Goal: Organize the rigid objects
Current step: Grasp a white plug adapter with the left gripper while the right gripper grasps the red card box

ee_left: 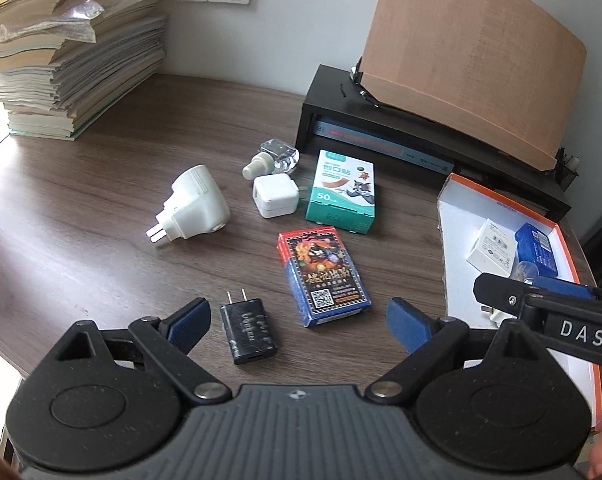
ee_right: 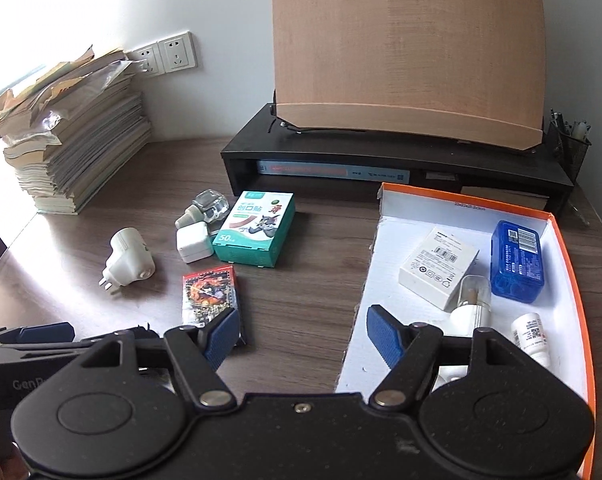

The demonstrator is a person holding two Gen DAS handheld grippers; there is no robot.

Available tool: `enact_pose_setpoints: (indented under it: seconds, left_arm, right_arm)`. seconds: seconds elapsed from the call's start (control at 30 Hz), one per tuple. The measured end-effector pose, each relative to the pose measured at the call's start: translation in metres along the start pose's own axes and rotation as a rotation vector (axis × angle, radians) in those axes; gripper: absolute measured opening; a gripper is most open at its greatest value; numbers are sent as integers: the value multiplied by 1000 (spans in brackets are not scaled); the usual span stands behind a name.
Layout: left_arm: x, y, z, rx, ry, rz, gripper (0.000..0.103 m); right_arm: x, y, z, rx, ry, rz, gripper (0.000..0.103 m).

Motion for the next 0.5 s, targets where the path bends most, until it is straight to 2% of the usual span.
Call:
enact_pose_setpoints:
  seconds: [0.5]
  left_arm:
    - [5, 15, -47, -46, -49, -38, 97]
  right_arm:
    - [6, 26, -22, -16, -17, -47, 83]
Point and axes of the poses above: each gripper's, at about its wrist camera, not at the fingertips, and y roughly the way its jaws point, z to its right, x to its underside, the point moved 9 cm from there along y, roughly the way its jaws point, and after that the axes turned 7 degrees about y, right-handed, at the moved point
